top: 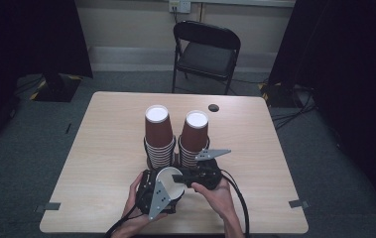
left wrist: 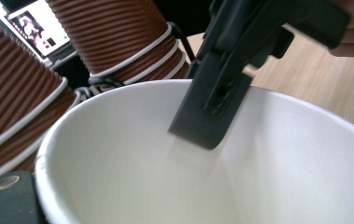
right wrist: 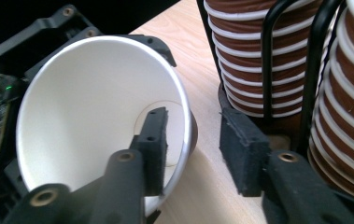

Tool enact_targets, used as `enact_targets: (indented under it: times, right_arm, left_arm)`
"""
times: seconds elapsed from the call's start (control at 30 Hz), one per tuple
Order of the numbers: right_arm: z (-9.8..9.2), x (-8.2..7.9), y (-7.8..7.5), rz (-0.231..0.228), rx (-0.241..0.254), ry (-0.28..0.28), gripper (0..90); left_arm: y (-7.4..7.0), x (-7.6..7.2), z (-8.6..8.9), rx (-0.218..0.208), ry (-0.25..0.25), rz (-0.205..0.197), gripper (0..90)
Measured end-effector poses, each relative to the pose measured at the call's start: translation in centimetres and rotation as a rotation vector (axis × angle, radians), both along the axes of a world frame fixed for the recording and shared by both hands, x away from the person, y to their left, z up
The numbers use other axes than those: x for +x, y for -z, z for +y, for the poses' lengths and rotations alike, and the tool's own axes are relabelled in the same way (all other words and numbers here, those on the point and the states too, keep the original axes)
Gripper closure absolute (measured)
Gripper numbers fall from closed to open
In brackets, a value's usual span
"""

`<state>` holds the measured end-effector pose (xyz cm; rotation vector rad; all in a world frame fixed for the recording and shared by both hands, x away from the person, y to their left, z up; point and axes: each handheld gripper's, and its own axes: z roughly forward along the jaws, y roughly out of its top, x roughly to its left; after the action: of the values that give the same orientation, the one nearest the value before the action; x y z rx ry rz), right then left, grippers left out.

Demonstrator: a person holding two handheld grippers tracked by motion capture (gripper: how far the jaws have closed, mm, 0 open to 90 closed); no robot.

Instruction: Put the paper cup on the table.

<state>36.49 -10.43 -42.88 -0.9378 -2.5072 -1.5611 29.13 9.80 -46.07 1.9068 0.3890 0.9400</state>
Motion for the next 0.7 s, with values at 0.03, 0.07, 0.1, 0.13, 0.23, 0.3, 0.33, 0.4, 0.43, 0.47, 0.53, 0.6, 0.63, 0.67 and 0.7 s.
enact_targets:
  times: [0.03,0.07,0.1,0.13,0.23,0.3,0.33,0.4,0.43,0.47,0.53,0.6,0.63,0.67,0.7]
  right_arm:
    - [-0.1,-0.1,0.0,-0.003,0.014,0.003,57.8]
    - [-0.3,-0.2,-0.1,-0.006,0.026,0.009,56.3]
    - [-0.4,-0.3,-0.1,-0.011,0.042,0.015,55.1]
    - [-0.6,-0.4,-0.1,-0.018,0.057,0.019,54.1]
    - [-0.9,-0.6,-0.2,-0.043,0.080,0.041,50.4]
    - [-1.0,-0.7,-0.2,-0.061,0.093,0.056,47.0]
    - [-1.1,-0.9,-0.3,-0.085,0.102,0.061,45.4]
    - [-1.2,-1.1,-0.3,-0.117,0.097,0.085,42.1]
    - [-1.3,-1.2,-0.3,-0.135,0.099,0.093,40.6]
    - [-1.5,-1.4,-0.3,-0.145,0.109,0.109,40.2]
    - [-1.9,-1.5,-0.3,-0.163,0.112,0.138,39.9]
    - [-2.5,-1.6,-0.3,-0.194,0.144,0.180,37.9]
    - [-2.8,-1.7,-0.4,-0.205,0.152,0.201,37.6]
    - [-3.0,-1.9,-0.4,-0.221,0.161,0.222,36.2]
    - [-3.3,-2.0,-0.4,-0.245,0.171,0.243,36.0]
  left_arm:
    - [0.0,0.0,0.1,-0.020,0.002,0.013,9.2]
    - [0.0,0.0,0.2,-0.030,-0.003,0.022,9.2]
    - [0.0,0.0,0.2,-0.045,-0.006,0.030,9.2]
    - [0.0,0.1,0.4,-0.057,-0.009,0.036,9.3]
    - [-0.1,0.2,0.8,-0.080,-0.014,0.052,9.4]
    - [-0.1,0.3,1.2,-0.101,-0.024,0.058,9.4]
    - [-0.1,0.4,1.4,-0.109,-0.028,0.065,9.4]
    - [-0.2,0.5,1.8,-0.138,-0.034,0.083,9.4]
    - [-0.2,0.6,1.9,-0.151,-0.038,0.094,9.5]
    - [-0.2,0.6,2.1,-0.153,-0.043,0.102,9.5]
    - [-0.3,0.8,2.5,-0.178,-0.051,0.111,9.6]
    - [-0.4,1.0,3.0,-0.194,-0.059,0.122,9.5]
    - [-0.4,1.0,3.2,-0.204,-0.057,0.126,9.5]
    - [-0.5,1.0,3.5,-0.218,-0.060,0.129,9.5]
    - [-0.5,1.1,3.8,-0.232,-0.062,0.130,9.5]
